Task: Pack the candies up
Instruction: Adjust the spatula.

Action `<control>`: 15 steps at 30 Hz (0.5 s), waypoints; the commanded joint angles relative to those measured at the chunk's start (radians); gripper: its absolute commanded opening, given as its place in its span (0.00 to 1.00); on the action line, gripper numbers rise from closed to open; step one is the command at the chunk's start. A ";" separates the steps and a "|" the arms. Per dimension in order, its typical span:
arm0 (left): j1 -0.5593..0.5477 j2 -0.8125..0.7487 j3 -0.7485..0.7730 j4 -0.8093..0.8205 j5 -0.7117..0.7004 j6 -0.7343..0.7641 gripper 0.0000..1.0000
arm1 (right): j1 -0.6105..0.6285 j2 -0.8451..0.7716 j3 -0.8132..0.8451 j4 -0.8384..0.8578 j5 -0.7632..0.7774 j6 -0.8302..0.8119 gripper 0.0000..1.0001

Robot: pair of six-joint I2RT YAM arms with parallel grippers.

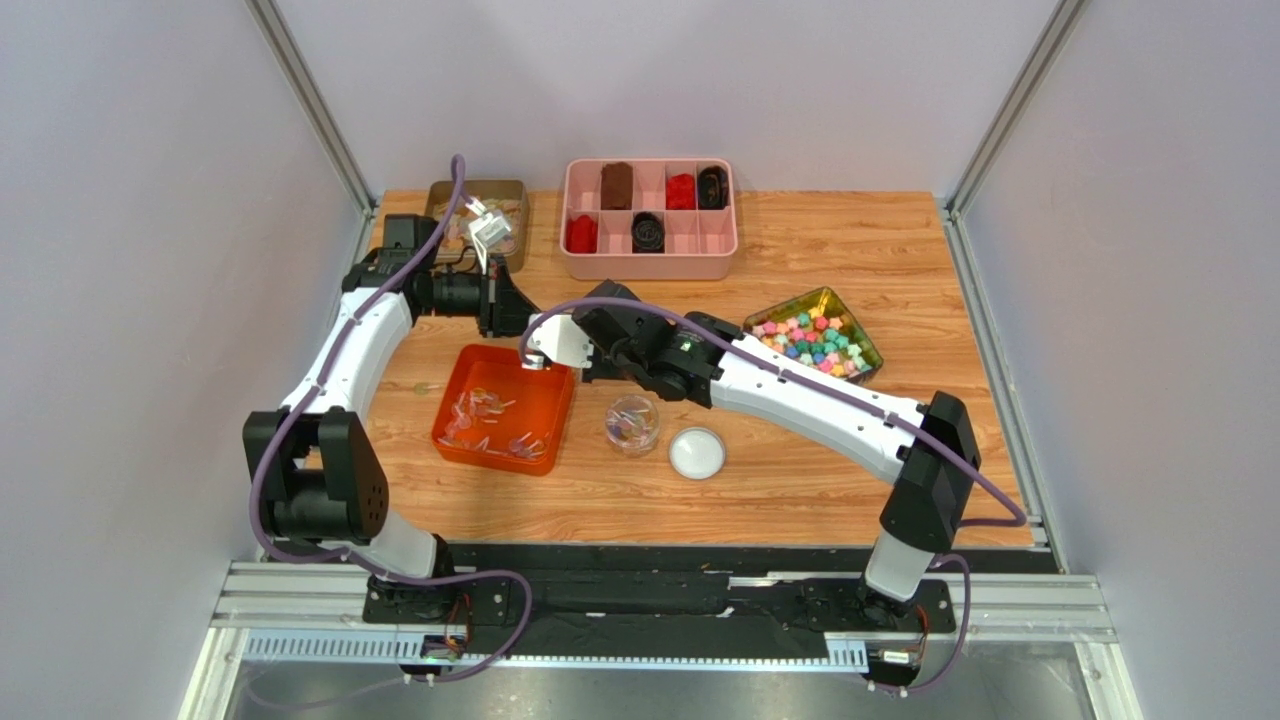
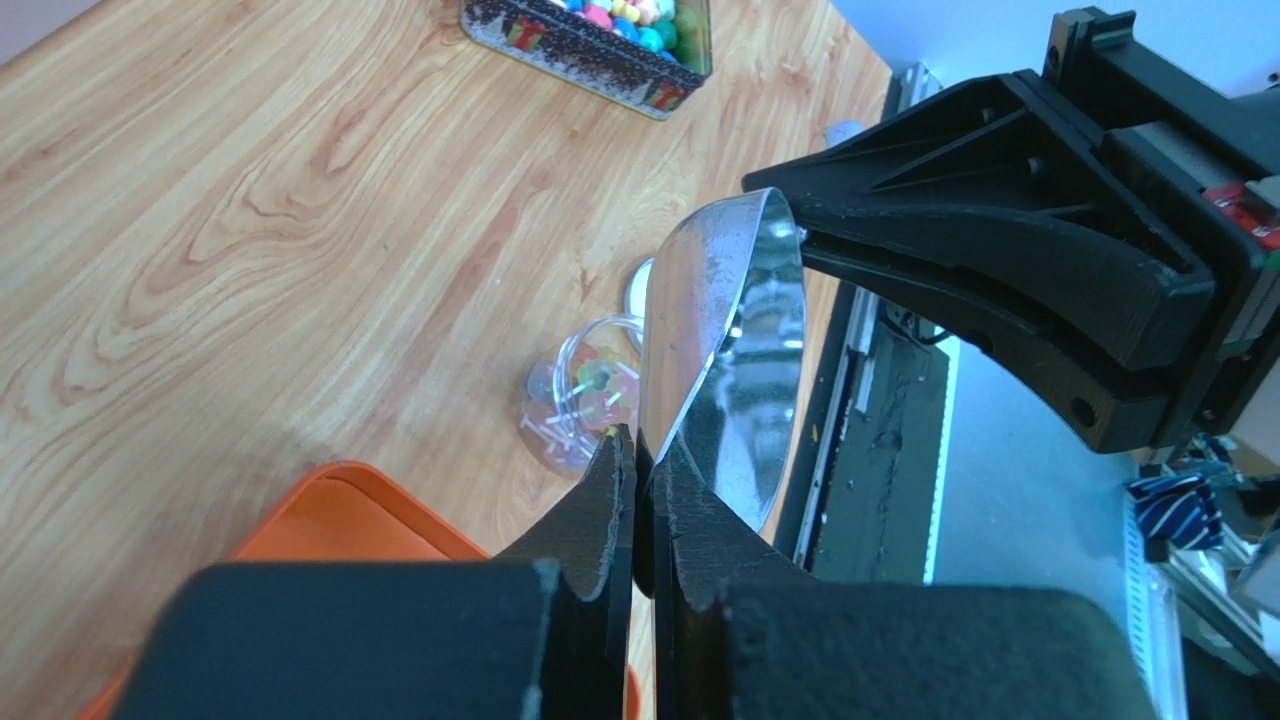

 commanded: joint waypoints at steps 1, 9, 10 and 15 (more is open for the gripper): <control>-0.018 0.001 0.025 -0.010 0.080 0.018 0.00 | 0.012 0.009 0.050 0.129 0.053 0.017 0.00; -0.018 0.033 0.035 -0.095 0.155 0.094 0.00 | 0.003 -0.012 0.073 0.095 -0.002 0.038 0.23; -0.018 0.041 0.052 -0.121 0.165 0.120 0.00 | -0.011 -0.020 0.080 0.057 -0.028 0.048 0.34; -0.016 0.123 0.161 -0.522 0.260 0.496 0.00 | -0.072 -0.063 0.091 -0.009 -0.194 0.083 0.32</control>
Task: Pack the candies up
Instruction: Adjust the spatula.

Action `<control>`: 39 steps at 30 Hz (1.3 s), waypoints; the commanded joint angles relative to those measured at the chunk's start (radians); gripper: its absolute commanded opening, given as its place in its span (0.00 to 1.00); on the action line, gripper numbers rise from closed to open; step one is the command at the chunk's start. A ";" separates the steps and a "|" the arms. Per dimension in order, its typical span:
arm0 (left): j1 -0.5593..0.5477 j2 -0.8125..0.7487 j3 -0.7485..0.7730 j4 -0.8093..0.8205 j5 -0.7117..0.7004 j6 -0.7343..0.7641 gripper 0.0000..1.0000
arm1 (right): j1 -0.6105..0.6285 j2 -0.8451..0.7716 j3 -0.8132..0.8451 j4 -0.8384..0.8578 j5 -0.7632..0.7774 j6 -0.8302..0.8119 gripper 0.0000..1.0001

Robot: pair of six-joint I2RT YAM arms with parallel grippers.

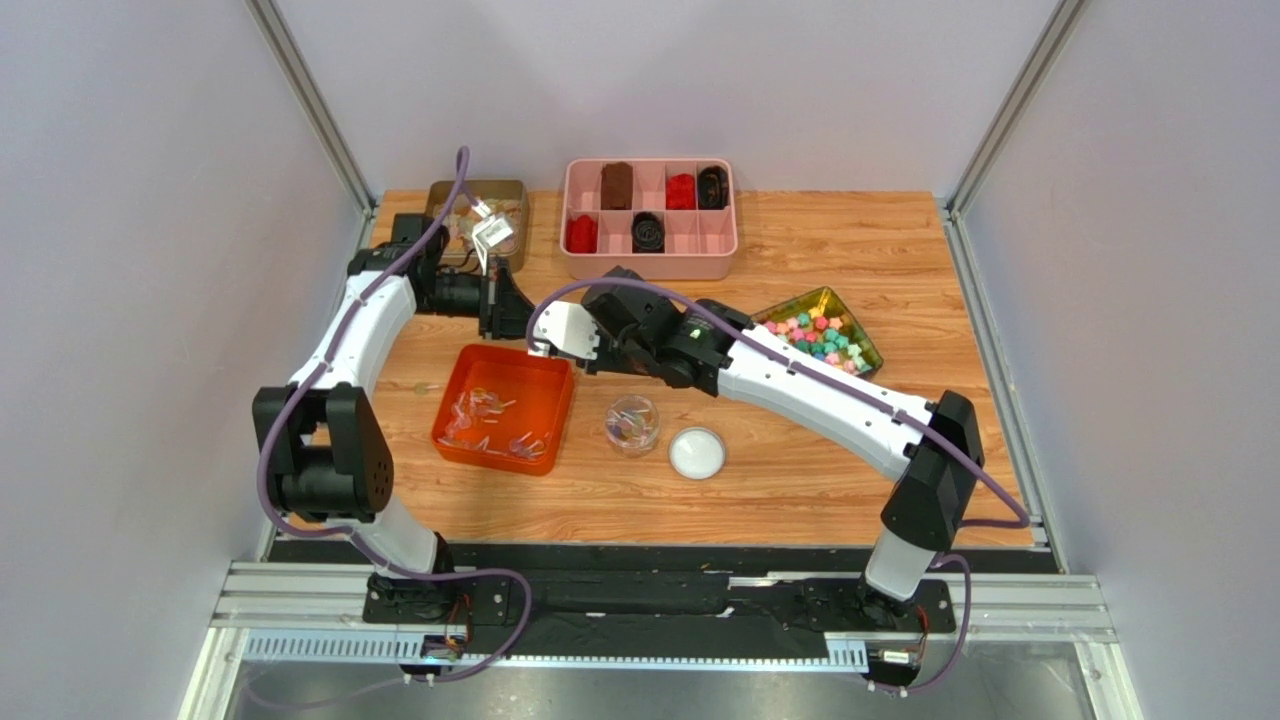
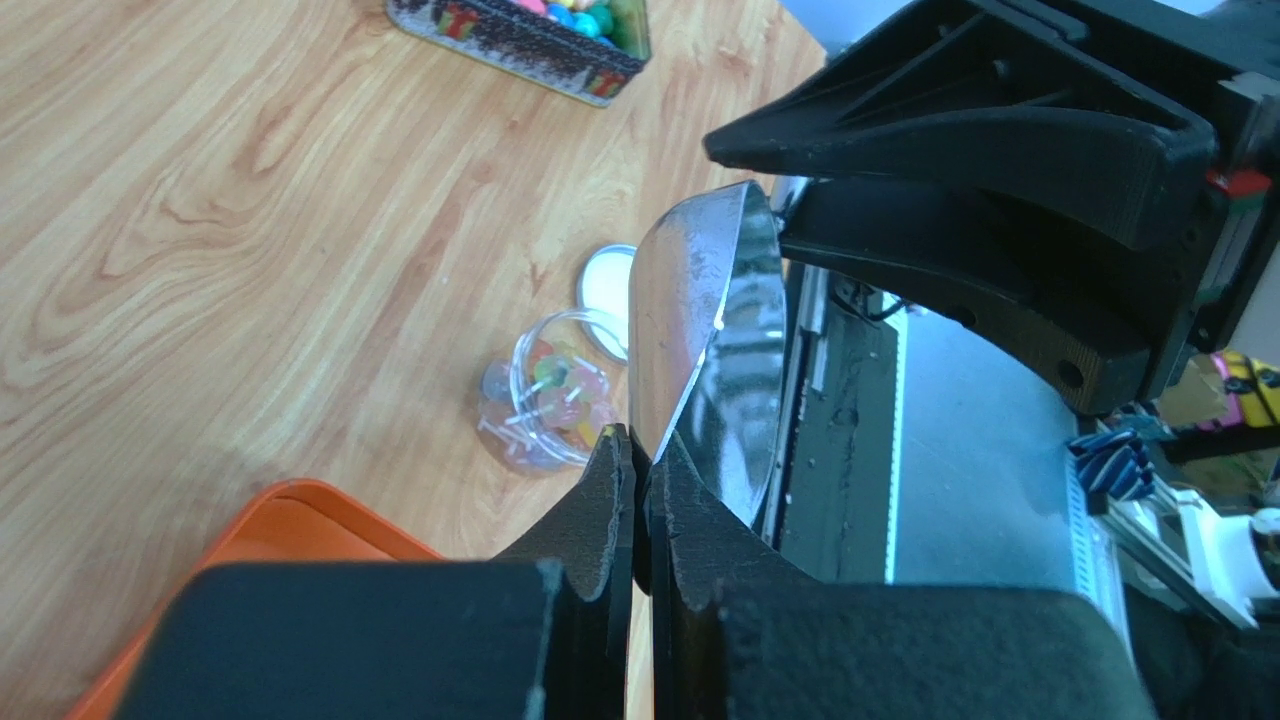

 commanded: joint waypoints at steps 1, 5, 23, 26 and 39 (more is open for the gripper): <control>-0.016 0.073 0.160 -0.460 0.202 0.436 0.00 | -0.059 -0.079 0.053 0.024 -0.157 0.054 0.32; -0.004 0.187 0.242 -0.798 0.243 0.744 0.00 | -0.078 -0.114 0.019 0.014 -0.216 0.053 0.24; 0.001 0.149 0.227 -0.798 0.249 0.745 0.00 | -0.100 -0.134 -0.062 0.082 -0.204 0.041 0.00; 0.001 0.150 0.229 -0.798 0.247 0.741 0.01 | -0.089 -0.124 -0.064 0.093 -0.169 0.033 0.00; 0.054 0.161 0.233 -0.801 0.243 0.742 0.60 | -0.066 -0.101 -0.015 0.039 -0.135 0.007 0.00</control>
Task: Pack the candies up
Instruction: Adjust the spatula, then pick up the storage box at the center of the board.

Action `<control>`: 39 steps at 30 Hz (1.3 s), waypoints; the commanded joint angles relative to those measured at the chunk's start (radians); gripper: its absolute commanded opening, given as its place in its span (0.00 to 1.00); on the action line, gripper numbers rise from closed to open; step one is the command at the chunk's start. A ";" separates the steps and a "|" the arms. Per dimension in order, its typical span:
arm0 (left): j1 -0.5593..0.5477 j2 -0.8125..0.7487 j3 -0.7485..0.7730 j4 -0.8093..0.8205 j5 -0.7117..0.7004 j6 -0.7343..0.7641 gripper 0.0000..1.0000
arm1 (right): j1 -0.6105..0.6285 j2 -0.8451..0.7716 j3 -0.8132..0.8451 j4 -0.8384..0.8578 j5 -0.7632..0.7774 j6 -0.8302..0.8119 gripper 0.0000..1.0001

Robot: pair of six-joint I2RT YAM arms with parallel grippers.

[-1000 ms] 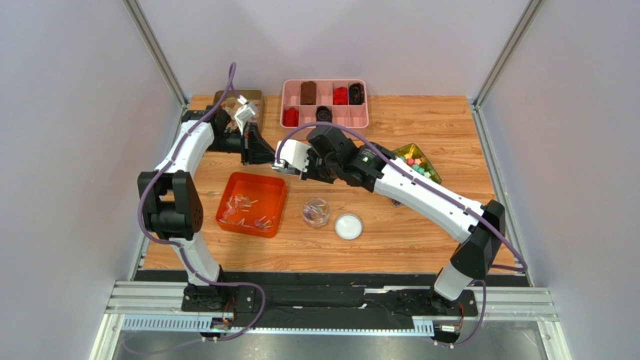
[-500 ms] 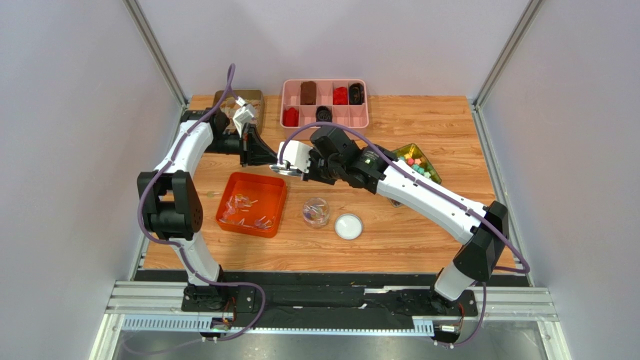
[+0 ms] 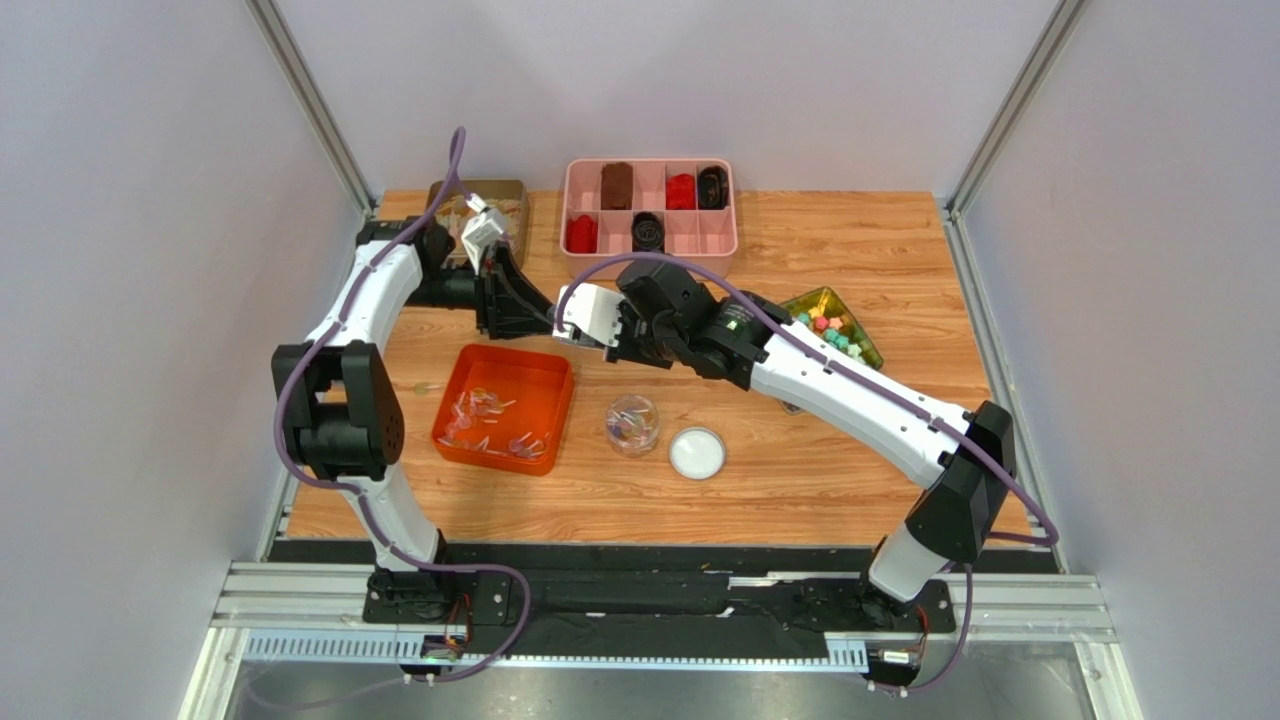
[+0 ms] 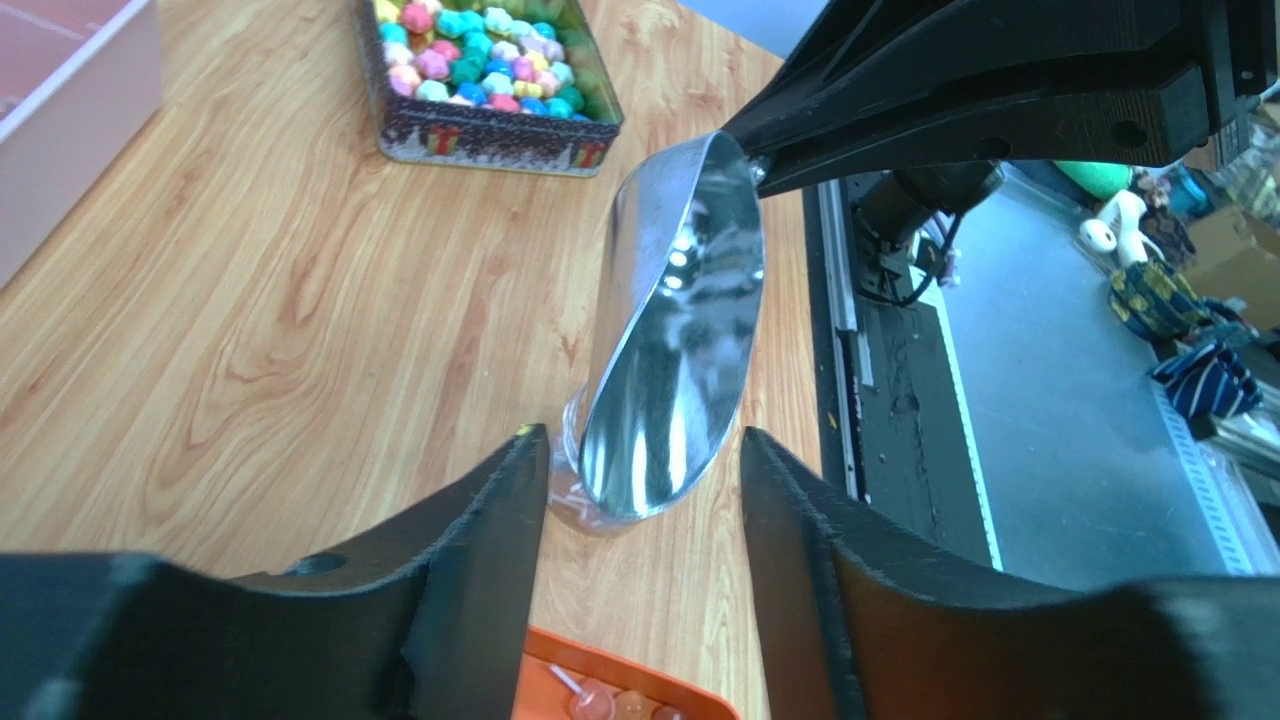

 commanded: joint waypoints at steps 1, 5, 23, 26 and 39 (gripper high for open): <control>0.053 -0.041 0.020 -0.333 0.085 0.057 0.65 | 0.008 -0.004 0.047 0.005 0.037 -0.019 0.00; 0.134 -0.026 0.075 -0.334 0.057 0.045 0.76 | 0.025 -0.007 0.037 -0.008 0.088 -0.052 0.00; 0.269 -0.271 -0.202 0.682 -0.560 -0.804 0.88 | 0.076 0.016 0.049 -0.036 0.169 -0.095 0.00; 0.252 -0.276 -0.254 0.721 -0.691 -0.785 0.89 | 0.091 0.018 0.046 -0.048 0.180 -0.102 0.00; 0.146 -0.226 -0.400 0.851 -0.938 -0.744 0.90 | 0.136 0.039 0.067 -0.073 0.197 -0.102 0.00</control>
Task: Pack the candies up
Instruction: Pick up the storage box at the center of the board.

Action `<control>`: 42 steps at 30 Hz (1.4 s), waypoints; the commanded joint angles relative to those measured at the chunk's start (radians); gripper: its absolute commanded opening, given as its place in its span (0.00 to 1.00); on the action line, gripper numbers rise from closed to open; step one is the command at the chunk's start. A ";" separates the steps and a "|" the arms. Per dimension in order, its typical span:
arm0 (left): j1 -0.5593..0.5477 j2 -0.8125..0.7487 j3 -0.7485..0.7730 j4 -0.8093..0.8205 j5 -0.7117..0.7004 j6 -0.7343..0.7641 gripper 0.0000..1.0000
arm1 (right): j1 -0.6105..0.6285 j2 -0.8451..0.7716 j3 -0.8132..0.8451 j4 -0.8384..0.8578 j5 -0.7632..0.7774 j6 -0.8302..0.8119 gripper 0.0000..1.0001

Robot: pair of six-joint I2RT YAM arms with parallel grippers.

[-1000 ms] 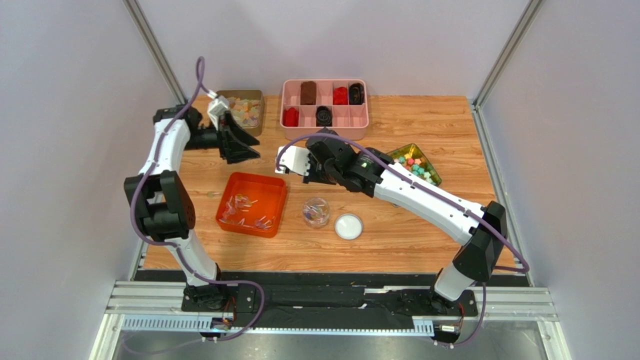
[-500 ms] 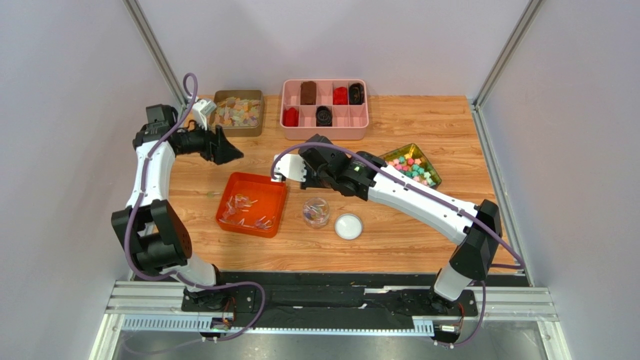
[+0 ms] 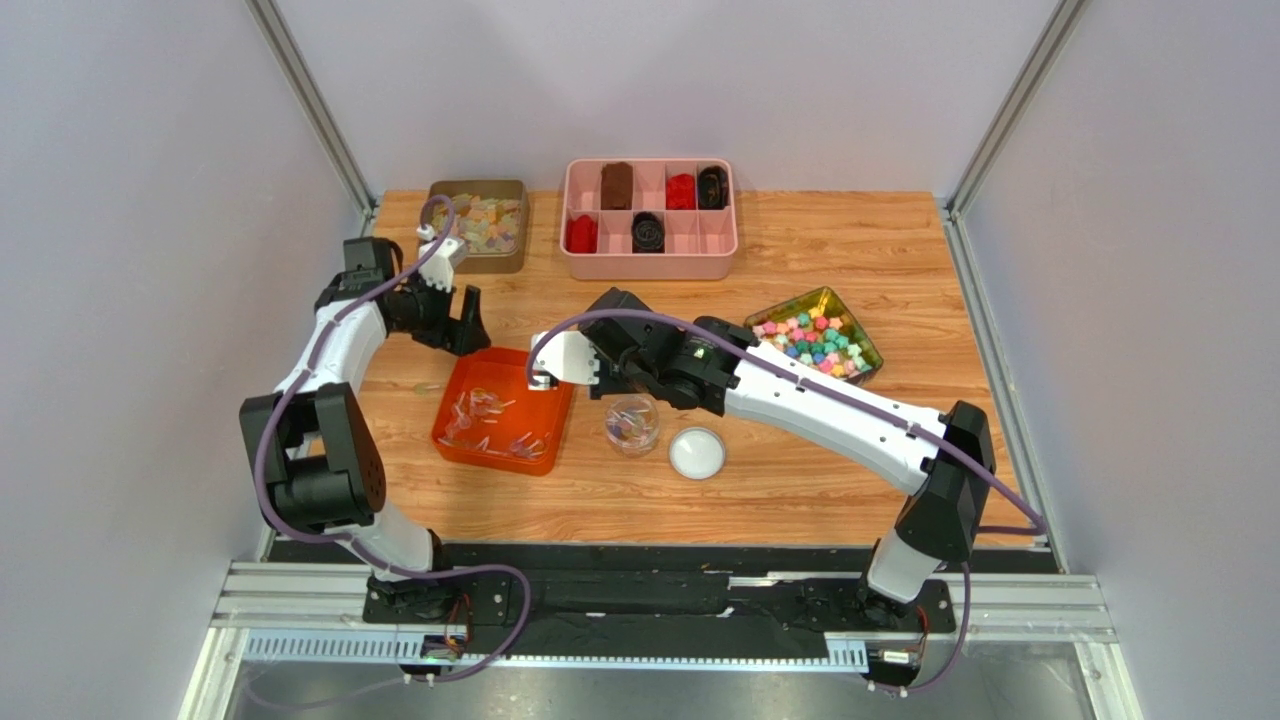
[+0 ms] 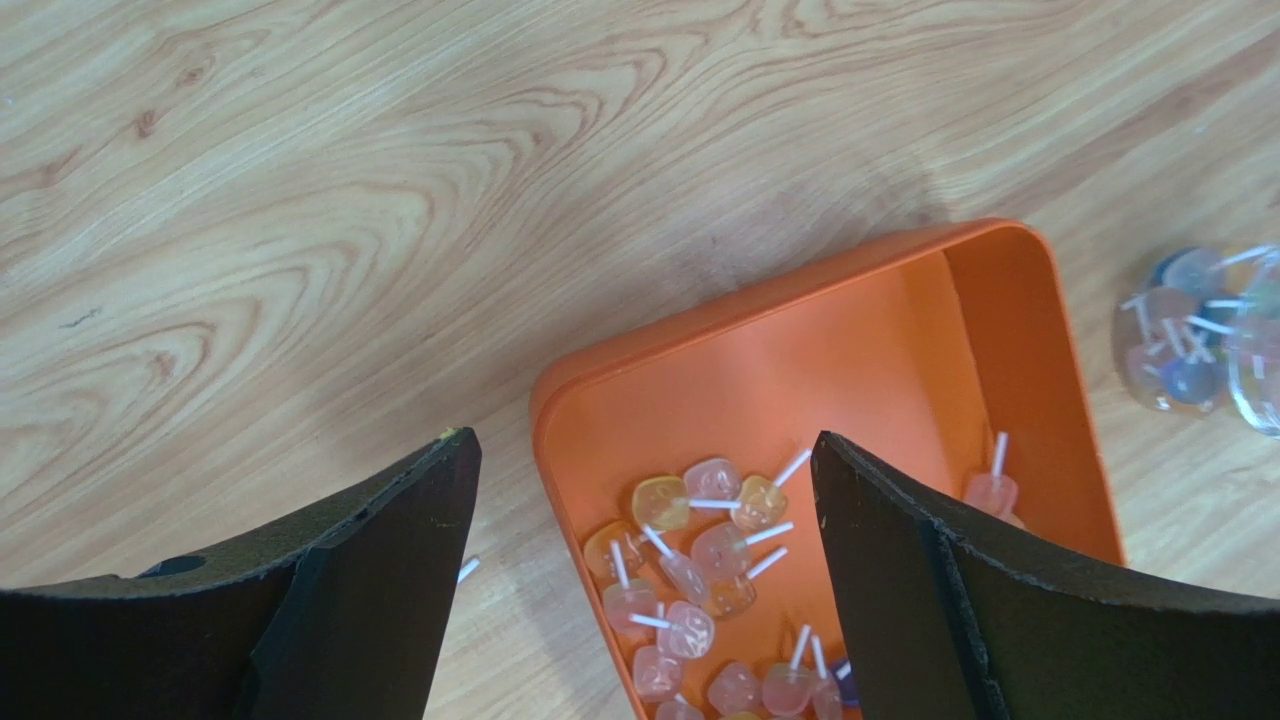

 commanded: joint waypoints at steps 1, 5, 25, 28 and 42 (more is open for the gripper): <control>-0.033 -0.004 -0.028 0.083 -0.100 0.000 0.90 | 0.007 -0.004 0.040 0.002 0.024 -0.006 0.00; -0.041 0.017 -0.050 0.122 -0.164 -0.005 0.87 | 0.014 -0.007 0.035 0.001 0.022 -0.003 0.00; -0.075 0.152 -0.025 0.067 -0.330 -0.015 0.64 | 0.042 0.012 0.046 -0.019 0.041 -0.009 0.00; -0.079 0.180 -0.010 0.047 -0.335 -0.020 0.59 | 0.048 0.009 0.046 -0.022 0.042 -0.009 0.00; -0.095 0.238 0.033 0.036 -0.402 -0.054 0.19 | 0.096 0.021 0.029 -0.068 0.056 -0.034 0.00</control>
